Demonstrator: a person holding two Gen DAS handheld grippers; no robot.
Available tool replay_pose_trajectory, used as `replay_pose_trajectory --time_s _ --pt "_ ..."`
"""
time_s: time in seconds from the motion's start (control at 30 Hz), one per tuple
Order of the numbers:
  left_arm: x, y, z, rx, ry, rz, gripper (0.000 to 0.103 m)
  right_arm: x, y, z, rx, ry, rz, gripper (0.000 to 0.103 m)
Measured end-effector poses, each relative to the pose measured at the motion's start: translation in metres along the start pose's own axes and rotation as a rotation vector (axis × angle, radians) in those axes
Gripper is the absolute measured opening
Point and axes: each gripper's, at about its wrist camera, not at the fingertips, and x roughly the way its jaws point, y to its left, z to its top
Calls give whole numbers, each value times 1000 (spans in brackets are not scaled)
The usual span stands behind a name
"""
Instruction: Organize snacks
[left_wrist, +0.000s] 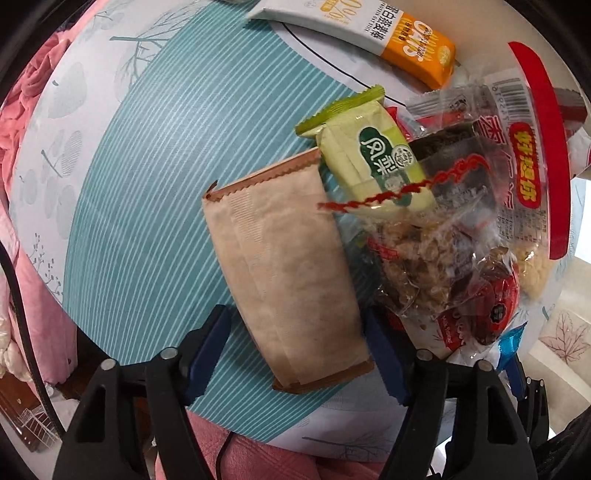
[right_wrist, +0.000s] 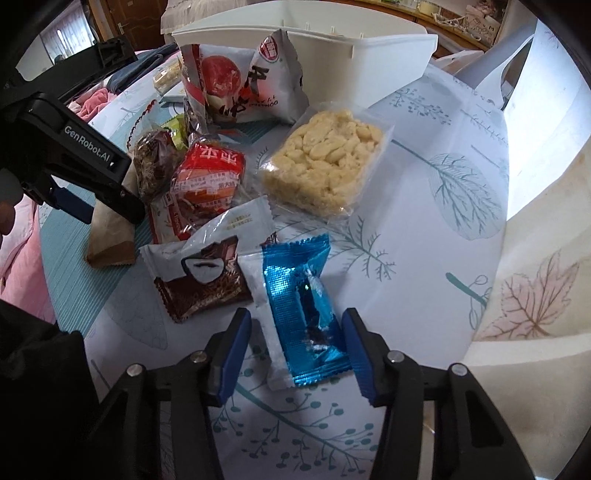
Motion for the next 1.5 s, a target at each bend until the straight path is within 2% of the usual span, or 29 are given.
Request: replay_pose_trajectory --time_s 0.07,0.13,0.2,0.43,0.7,1.03,1.3,1.5 --pt "-3 5 1 -7 -6 -2 58 0 0 1 1 -2 -6 44" --pt "-7 8 2 -14 -5 -16 58 1 0 2 7 0 -13 37" --pt "-8 11 1 -15 -6 -24 58 1 0 3 15 4 -12 35" --pt "-8 22 -6 -4 14 -14 58 -1 4 3 31 16 5 33" --pt "-23 49 -11 14 19 -23 57 -15 6 1 123 15 11 33" --pt "-87 84 -2 88 -30 -49 55 -55 3 21 230 -76 -12 33" --pt "-153 81 10 218 -105 -51 55 -83 13 48 299 -139 -41 33" --pt "-209 74 24 339 -196 -62 55 -102 24 71 320 -191 -47 33"
